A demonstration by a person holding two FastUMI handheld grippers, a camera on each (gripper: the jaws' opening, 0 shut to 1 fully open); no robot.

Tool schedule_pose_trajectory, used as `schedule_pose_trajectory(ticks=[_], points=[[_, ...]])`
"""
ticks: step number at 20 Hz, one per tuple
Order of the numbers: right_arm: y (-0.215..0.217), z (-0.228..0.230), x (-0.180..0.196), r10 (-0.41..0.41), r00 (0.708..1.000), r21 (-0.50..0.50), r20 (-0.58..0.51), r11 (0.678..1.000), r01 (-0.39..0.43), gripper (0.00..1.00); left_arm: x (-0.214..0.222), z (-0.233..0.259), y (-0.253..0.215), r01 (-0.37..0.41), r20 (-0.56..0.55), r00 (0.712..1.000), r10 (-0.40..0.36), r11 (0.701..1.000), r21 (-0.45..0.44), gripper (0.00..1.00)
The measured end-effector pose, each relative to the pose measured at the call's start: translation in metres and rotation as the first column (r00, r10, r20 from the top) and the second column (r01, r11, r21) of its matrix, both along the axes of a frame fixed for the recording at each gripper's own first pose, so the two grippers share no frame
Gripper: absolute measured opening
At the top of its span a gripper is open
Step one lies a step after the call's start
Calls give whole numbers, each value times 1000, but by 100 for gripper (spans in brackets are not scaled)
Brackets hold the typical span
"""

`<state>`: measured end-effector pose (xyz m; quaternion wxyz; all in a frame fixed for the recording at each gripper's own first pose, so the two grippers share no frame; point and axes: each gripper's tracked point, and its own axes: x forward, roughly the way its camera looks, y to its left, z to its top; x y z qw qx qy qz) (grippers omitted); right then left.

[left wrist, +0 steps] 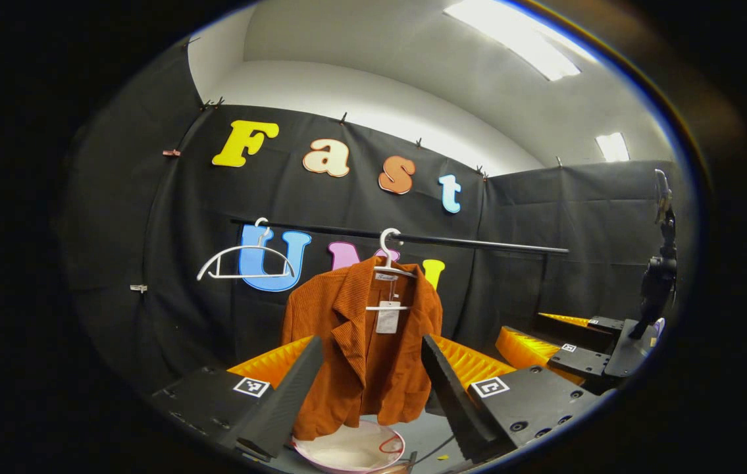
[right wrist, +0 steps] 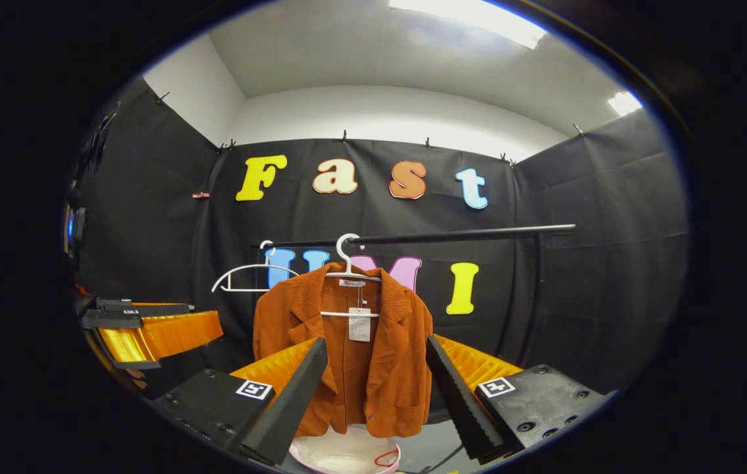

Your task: Grasp the clothes on the hanger with both hands and then place them into the laundry hamper below.

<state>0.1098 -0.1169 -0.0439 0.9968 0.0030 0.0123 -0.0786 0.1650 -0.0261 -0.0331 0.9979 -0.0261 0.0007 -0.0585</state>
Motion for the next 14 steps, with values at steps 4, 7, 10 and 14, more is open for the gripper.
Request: schedule_pose_trajectory(ticks=[4,7,10,14], points=[[-29,-27,73,43,999,9,-14,999,-43,98,74,-21,-3,-15,-16,1000,15,1000,13,95],[-46,-51,112,69,997,33,-41,997,-68,98,121,-40,-3,-32,-25,999,33,999,4,95],[-58,-73,142,92,993,45,-72,995,-89,98,155,-62,9,-75,-56,996,74,997,-14,95],[-65,-100,170,122,987,53,-109,992,-116,98,186,-82,20,-110,-96,990,104,992,-60,95]])
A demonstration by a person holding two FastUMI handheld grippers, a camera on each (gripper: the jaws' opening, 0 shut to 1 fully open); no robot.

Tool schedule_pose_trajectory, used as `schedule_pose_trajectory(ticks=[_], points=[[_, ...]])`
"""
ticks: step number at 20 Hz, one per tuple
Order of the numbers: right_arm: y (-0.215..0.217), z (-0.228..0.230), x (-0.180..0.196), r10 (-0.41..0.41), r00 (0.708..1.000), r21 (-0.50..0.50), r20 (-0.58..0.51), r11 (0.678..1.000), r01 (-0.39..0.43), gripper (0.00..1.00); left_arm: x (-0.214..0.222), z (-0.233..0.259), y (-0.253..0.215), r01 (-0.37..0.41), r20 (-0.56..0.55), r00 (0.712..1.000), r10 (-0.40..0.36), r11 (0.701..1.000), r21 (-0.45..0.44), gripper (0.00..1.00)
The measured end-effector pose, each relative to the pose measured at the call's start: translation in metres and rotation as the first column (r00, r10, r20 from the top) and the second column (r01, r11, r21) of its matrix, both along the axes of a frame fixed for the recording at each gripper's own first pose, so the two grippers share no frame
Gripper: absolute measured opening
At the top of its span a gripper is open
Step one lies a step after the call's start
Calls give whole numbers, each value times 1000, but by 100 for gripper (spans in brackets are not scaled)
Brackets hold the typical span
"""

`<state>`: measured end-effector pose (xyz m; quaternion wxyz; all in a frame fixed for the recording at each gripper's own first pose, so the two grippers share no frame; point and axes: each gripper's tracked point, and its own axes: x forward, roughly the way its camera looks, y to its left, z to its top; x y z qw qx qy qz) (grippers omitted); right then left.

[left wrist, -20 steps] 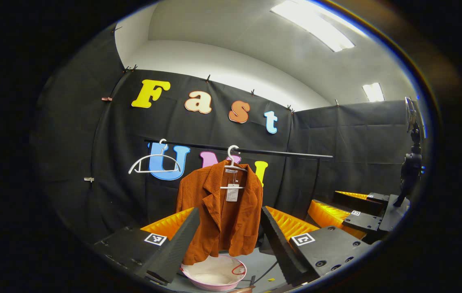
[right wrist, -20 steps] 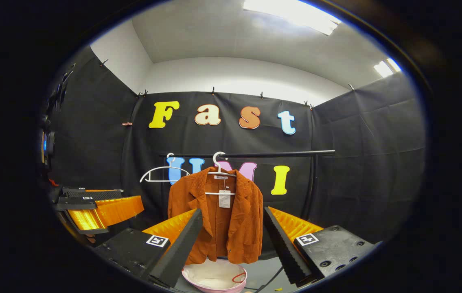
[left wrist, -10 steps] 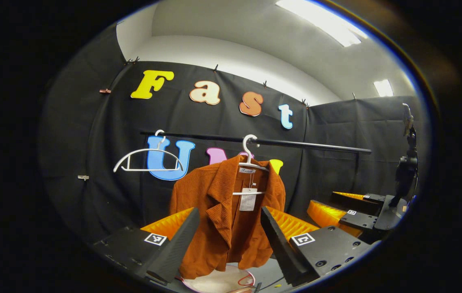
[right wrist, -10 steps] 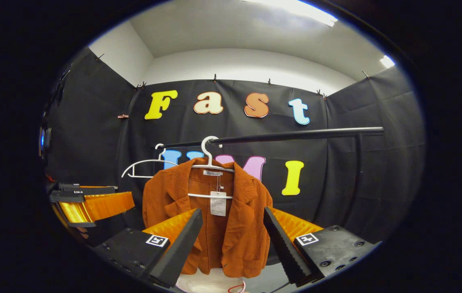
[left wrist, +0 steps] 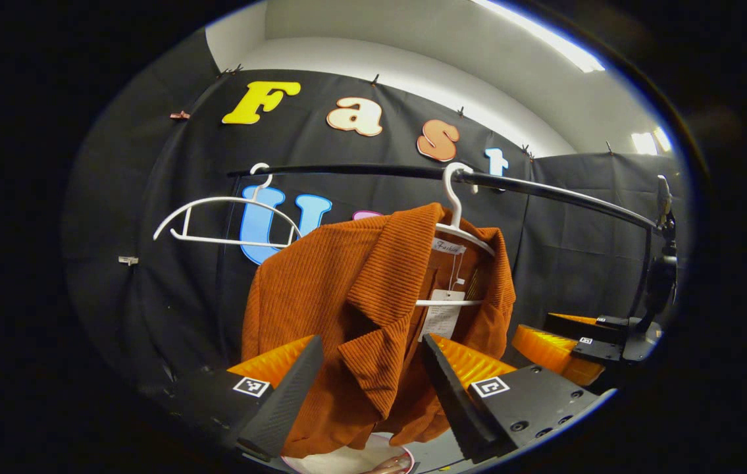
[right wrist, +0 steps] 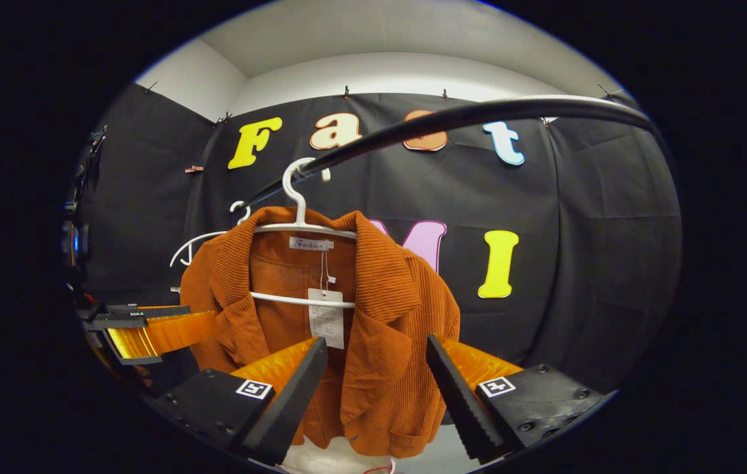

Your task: Grasp the clothes on the hanger with both hands and then place them into the laundry hamper below.

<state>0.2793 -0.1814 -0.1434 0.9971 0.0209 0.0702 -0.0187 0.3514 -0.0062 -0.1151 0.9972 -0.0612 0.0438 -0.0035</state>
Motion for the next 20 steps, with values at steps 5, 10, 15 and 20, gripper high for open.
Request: schedule_pose_trajectory(ticks=[5,10,15,20], points=[[1,-31,23,27,999,38,-37,999,-26,98,28,-27,-6,2,-50,999,-3,1000,-19,95],[2,-49,44,48,998,52,-39,998,-46,98,45,-30,-32,47,-44,998,-48,998,-34,95],[-1,-57,74,20,999,99,-30,995,-17,98,68,-31,-32,-2,-36,999,1,999,-42,95],[-25,-66,112,-4,1000,77,-15,997,5,49,84,-34,-6,-110,-38,993,109,993,-41,61]])
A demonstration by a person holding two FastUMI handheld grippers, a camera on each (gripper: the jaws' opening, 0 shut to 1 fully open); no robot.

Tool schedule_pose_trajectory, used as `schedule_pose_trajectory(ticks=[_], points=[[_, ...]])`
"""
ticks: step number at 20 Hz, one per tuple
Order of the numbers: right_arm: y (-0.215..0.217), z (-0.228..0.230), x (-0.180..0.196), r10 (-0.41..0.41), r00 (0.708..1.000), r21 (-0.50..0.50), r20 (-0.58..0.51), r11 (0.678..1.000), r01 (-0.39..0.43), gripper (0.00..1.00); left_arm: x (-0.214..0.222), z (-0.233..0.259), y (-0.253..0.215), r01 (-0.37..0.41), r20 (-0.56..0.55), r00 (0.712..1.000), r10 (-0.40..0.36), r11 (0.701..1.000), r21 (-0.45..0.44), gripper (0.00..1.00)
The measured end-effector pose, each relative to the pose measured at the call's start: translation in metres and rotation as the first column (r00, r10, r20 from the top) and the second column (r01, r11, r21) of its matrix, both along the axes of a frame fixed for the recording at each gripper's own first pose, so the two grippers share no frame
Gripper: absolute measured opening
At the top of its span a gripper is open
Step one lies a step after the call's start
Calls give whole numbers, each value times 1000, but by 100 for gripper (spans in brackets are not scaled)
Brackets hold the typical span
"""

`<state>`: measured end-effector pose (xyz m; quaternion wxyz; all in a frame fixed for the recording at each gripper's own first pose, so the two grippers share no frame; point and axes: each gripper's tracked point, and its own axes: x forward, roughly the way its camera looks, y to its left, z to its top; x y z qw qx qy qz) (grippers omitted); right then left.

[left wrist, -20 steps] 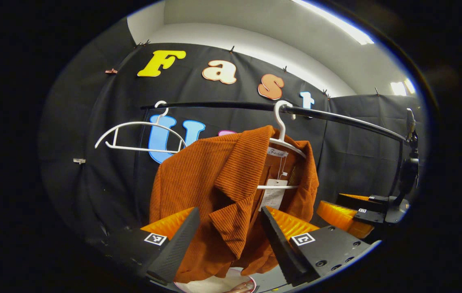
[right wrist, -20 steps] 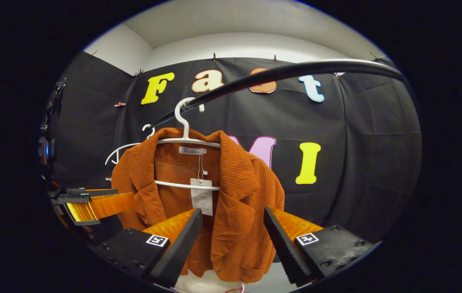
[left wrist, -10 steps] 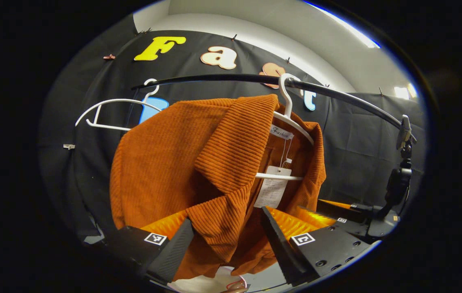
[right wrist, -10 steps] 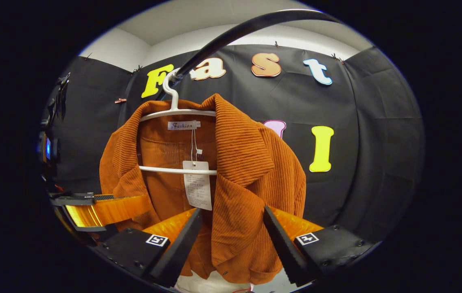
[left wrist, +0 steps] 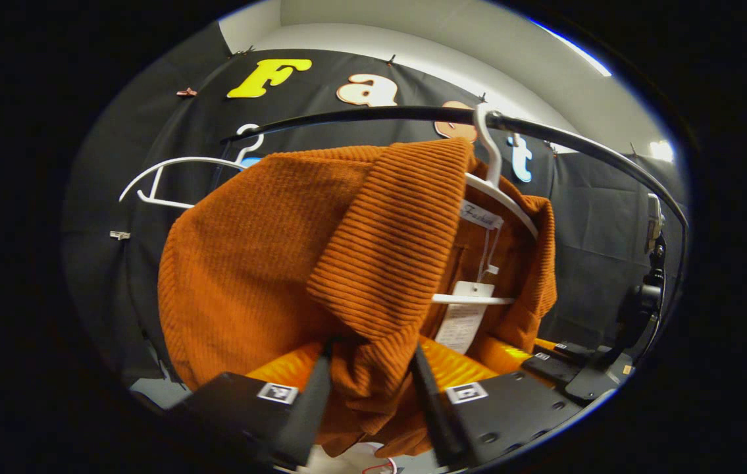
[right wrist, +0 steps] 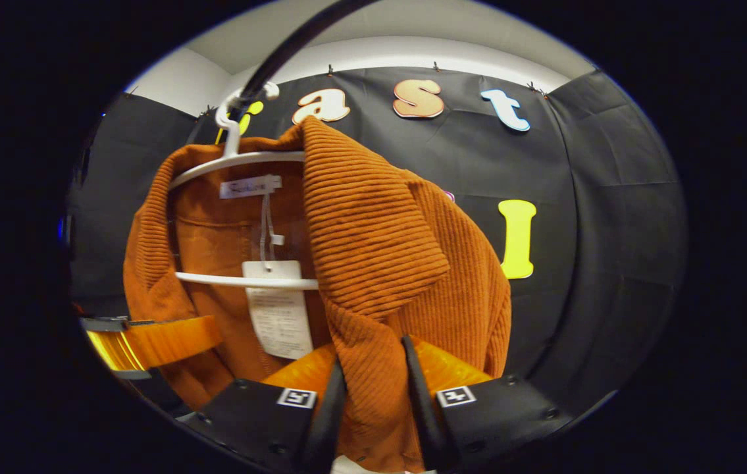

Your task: Grasp the clothes on the hanger with both hands and then place them into the laundry hamper below.

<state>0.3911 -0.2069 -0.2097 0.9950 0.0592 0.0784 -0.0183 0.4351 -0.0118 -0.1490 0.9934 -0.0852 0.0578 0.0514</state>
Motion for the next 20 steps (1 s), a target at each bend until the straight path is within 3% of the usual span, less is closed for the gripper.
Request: schedule_pose_trajectory(ticks=[2,3,7,12,13,15,17,20], points=[[-10,0,11,18,1000,53,13,998,-19,22,4,4,20,-83,-4,997,83,996,20,19],[-16,0,13,21,1000,77,13,997,-22,16,8,7,26,-101,-8,995,101,994,31,12],[-62,24,7,-21,997,134,72,991,11,16,-8,26,55,-183,3,983,183,981,71,10],[-101,58,5,-72,988,170,137,984,48,11,-40,71,80,-262,63,965,254,941,212,10],[-107,66,6,-76,984,156,158,986,51,16,-44,80,83,-272,72,962,262,935,228,10],[-116,75,14,-70,982,141,174,989,46,16,-50,92,87,-272,80,962,260,929,250,10],[-121,87,16,-71,978,172,198,984,37,19,-55,106,91,-273,92,962,257,919,285,10],[-134,118,25,-88,962,165,260,985,45,11,-58,141,95,-285,165,957,238,873,396,8]])
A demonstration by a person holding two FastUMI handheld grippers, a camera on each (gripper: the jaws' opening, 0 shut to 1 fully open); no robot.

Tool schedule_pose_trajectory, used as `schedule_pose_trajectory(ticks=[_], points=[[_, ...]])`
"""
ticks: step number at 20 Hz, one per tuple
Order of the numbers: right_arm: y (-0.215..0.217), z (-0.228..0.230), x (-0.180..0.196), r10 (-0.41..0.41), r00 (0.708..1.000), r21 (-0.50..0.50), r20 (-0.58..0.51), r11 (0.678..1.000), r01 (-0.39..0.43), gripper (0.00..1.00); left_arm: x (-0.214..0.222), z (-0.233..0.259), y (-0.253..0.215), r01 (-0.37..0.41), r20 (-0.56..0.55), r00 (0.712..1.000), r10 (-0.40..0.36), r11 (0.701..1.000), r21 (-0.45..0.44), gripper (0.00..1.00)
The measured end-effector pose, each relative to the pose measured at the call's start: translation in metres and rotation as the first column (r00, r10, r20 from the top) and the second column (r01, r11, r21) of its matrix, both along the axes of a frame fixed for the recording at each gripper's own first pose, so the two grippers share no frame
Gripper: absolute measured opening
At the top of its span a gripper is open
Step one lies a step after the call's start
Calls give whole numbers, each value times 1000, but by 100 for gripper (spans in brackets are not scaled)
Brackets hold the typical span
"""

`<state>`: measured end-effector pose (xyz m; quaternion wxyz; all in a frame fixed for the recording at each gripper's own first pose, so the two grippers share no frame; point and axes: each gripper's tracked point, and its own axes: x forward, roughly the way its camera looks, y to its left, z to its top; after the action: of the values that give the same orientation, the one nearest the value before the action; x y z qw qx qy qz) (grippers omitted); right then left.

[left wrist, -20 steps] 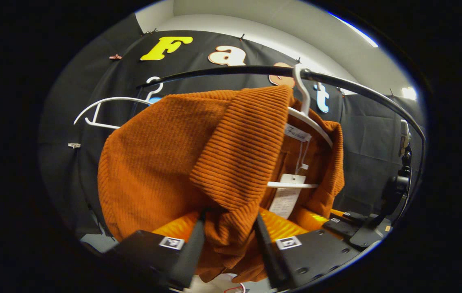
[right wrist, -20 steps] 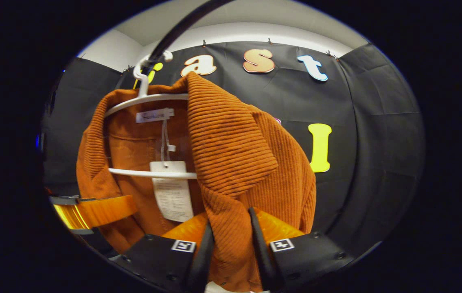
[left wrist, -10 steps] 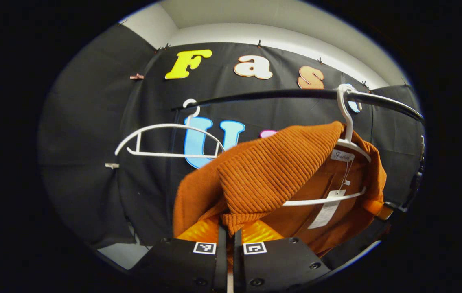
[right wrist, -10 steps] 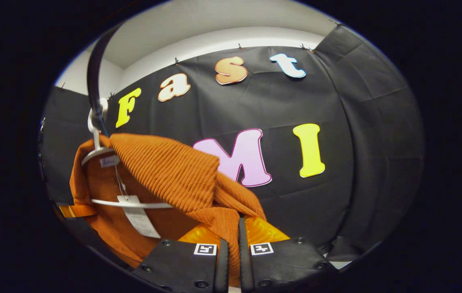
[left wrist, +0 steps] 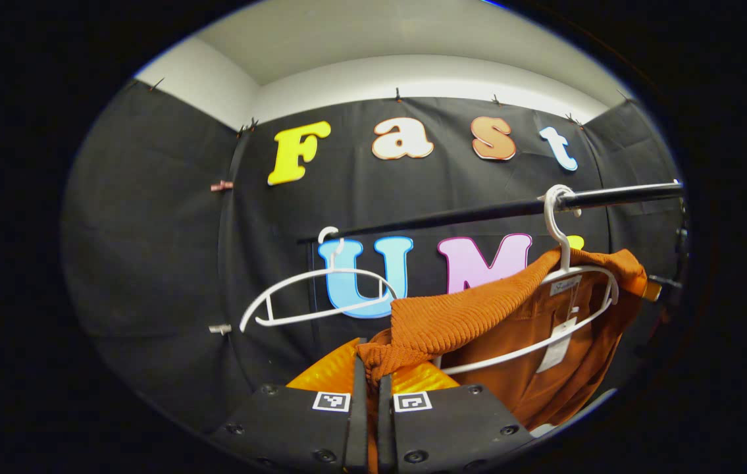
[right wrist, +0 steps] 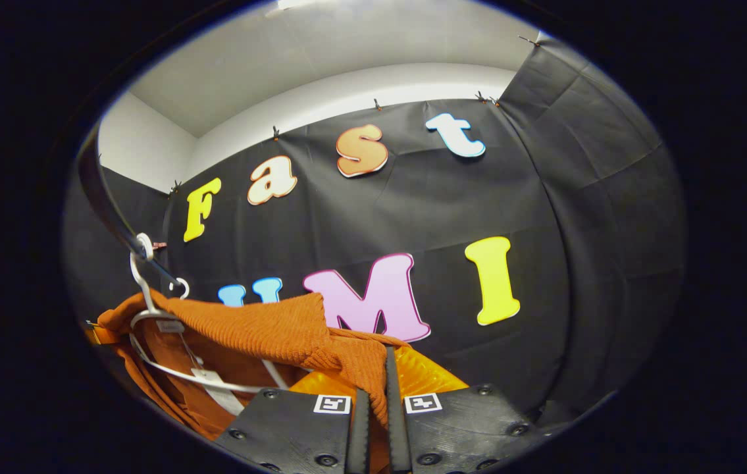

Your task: Grasp the clothes on the hanger with both hands and then place them into the laundry hamper below.

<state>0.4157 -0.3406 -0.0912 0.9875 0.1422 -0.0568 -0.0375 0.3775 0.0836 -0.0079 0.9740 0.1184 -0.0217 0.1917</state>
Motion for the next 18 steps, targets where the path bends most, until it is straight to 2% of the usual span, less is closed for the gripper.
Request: schedule_pose_trajectory(ticks=[1,2,3,5,6,7,10,11,12,14,15,16,18], points=[[-3,7,4,-4,1000,-16,11,1000,5,20,4,12,4,1,8,1000,-1,999,40,12],[-3,13,7,-5,1000,-32,21,999,5,20,10,14,10,13,6,1000,-13,998,57,10],[-2,15,12,0,1000,-46,26,999,2,15,17,17,15,34,7,999,-34,999,42,12],[6,11,20,32,999,-61,17,998,-31,15,29,16,27,69,13,998,-68,997,-41,10],[12,7,21,51,999,-59,4,997,-51,11,32,10,37,71,6,997,-71,994,-79,10],[19,1,23,72,997,-61,-11,995,-73,15,34,1,45,57,-15,998,-59,993,-105,10],[31,-20,22,107,992,-119,-70,986,-115,15,34,-32,58,26,-84,996,-37,992,-121,10],[34,-27,21,119,989,-127,-90,983,-130,19,33,-43,60,27,-108,993,-41,992,-127,10],[35,-29,18,132,987,-111,-87,984,-141,15,30,-47,60,35,-108,993,-51,989,-141,10],[34,-27,17,153,986,-62,-74,986,-157,15,32,-45,62,58,-79,994,-73,982,-178,10],[34,-34,15,161,983,-54,-94,985,-166,11,33,-49,64,61,-87,993,-78,981,-182,10],[36,-41,16,177,978,-35,-111,983,-182,19,31,-58,71,53,-100,992,-72,983,-177,10],[49,-50,18,224,967,25,-122,975,-222,15,31,-82,83,32,-139,988,-63,976,-213,10]])
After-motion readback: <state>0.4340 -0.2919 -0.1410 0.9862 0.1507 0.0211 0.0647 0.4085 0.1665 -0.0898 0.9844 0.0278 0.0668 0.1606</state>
